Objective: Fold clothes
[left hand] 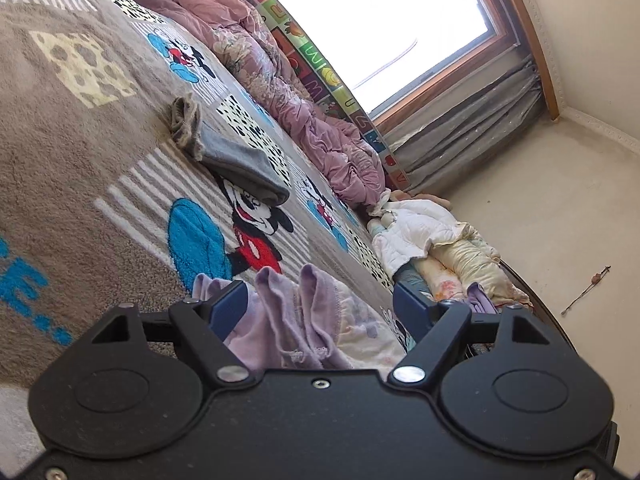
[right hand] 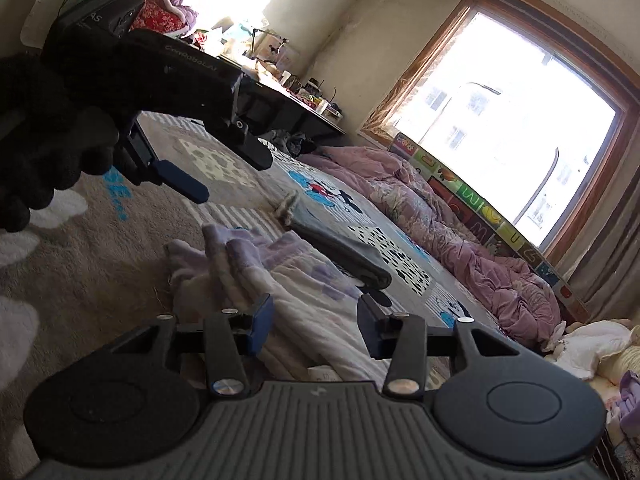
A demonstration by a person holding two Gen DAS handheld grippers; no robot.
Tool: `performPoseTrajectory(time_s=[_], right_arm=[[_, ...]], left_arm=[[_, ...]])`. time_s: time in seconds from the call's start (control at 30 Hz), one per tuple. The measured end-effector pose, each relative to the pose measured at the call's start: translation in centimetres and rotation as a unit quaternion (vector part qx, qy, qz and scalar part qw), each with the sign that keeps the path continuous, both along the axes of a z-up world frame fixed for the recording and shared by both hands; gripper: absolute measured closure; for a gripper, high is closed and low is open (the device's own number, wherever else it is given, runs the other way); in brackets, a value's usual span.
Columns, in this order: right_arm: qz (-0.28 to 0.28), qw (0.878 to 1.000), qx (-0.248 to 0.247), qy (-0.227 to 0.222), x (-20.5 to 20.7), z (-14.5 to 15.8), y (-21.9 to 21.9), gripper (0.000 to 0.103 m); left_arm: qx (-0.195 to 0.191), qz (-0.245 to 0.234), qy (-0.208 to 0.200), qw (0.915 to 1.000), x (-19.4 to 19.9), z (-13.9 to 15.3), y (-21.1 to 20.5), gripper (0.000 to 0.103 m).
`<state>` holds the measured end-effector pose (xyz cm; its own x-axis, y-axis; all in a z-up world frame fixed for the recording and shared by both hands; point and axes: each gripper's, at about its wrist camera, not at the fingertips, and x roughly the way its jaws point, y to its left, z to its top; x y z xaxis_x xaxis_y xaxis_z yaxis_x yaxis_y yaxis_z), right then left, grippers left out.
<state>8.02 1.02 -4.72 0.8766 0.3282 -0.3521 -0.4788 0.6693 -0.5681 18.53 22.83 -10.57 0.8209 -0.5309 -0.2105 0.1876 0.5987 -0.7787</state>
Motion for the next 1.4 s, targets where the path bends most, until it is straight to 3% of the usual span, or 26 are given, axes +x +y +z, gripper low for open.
performPoseTrajectory(time_s=[0.13, 0.17, 0.27, 0.37, 0.43, 0.57, 0.73, 0.8, 1.0, 1.2, 1.33, 1.4], right_arm=[[0.0, 0.999, -0.05, 0.015, 1.4, -1.2, 0.3, 0.069], [0.001, 0.998, -0.052, 0.019, 1.8, -1.3, 0.4, 0.077], [-0.007, 0.999, -0.007, 0.043, 3.4, -0.8, 0.2, 0.089], [-0.016, 0.994, 0.101, 0.032, 2.9, 1.3, -0.8, 0.09], [-0.007, 0.992, 0.122, 0.022, 2.2, 2.1, -0.7, 0.09], [0.011, 0.996, 0.079, 0.048, 2.8, -0.9, 1.4, 0.09], [0.01, 0.992, 0.099, 0.073, 3.1, -3.4, 1.2, 0.089], [0.021, 0.991, 0.108, 0.074, 2.8, -3.4, 1.0, 0.089], [0.046, 0.989, 0.121, 0.076, 2.5, -3.1, 0.0, 0.089], [0.082, 0.986, 0.13, 0.069, 1.7, -3.3, -1.9, 0.089], [0.075, 0.979, 0.186, 0.038, 0.5, -1.8, -3.5, 0.09], [0.088, 0.978, 0.186, 0.028, 0.0, -1.6, -3.5, 0.09]], left_arm=[[-0.005, -0.006, -0.01, 0.9999, -0.2, 0.0, -0.4, 0.024], [-0.007, -0.008, -0.013, 0.9999, -0.3, 0.0, -0.4, 0.024], [-0.023, -0.016, -0.027, 0.9993, -0.6, 0.2, -0.3, 0.024], [-0.048, -0.014, -0.041, 0.9979, -0.8, 0.4, 0.3, 0.024], [-0.064, -0.007, -0.046, 0.9969, -0.8, 0.4, 0.7, 0.024], [-0.085, 0.007, -0.053, 0.995, -0.8, 0.6, 1.2, 0.024], [-0.019, -0.007, -0.064, 0.9978, -0.4, 1.6, -0.7, 0.024], [0.028, -0.014, -0.068, 0.9972, 0.0, 1.9, -2.3, 0.024], [0.162, -0.032, -0.083, 0.9828, 1.5, 2.3, -7.5, 0.027], [0.214, -0.014, -0.071, 0.9742, 2.8, 1.7, -8.8, 0.032], [0.15, 0.013, -0.078, 0.9855, 2.3, 2.3, -6.2, 0.032], [0.124, 0.022, -0.075, 0.9892, 2.1, 2.3, -5.3, 0.032]])
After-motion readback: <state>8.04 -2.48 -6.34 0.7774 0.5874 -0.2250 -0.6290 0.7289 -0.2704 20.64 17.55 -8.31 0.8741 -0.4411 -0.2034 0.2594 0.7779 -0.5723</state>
